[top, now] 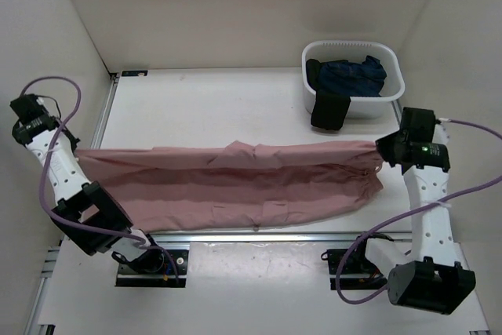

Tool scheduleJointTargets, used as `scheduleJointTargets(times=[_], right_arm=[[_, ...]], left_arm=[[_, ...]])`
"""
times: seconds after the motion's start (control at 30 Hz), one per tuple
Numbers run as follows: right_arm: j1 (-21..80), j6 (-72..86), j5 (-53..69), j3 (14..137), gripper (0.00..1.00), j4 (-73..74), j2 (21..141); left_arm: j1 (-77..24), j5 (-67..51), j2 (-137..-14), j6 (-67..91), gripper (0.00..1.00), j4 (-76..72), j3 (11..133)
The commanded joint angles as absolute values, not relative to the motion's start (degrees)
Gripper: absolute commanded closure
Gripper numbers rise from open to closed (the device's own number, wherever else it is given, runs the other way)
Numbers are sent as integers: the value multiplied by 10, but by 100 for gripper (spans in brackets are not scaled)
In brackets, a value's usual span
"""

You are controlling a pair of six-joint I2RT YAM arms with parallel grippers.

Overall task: Fold and stack the trousers
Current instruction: Fold the trousers

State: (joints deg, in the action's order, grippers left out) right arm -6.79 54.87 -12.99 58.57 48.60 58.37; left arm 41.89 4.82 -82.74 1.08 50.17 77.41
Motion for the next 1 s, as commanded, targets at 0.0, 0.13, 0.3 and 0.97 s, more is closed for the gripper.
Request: scheduleJointTargets(times=[0.0,0.13,0.3,0.97], right_arm=[[-110,504,-218,646,100,483,598],[-110,490,-191,732,100,483,667],[-110,507,-163,721,100,493,645],[-135,558,-186,339,15,474,482]], left_arm=[[403,72,-828,0,86,433,850],[380,55,-848,0,86,433,927],[380,75,-827,0,86,433,939],[470,203,-733,0,49,406,423]])
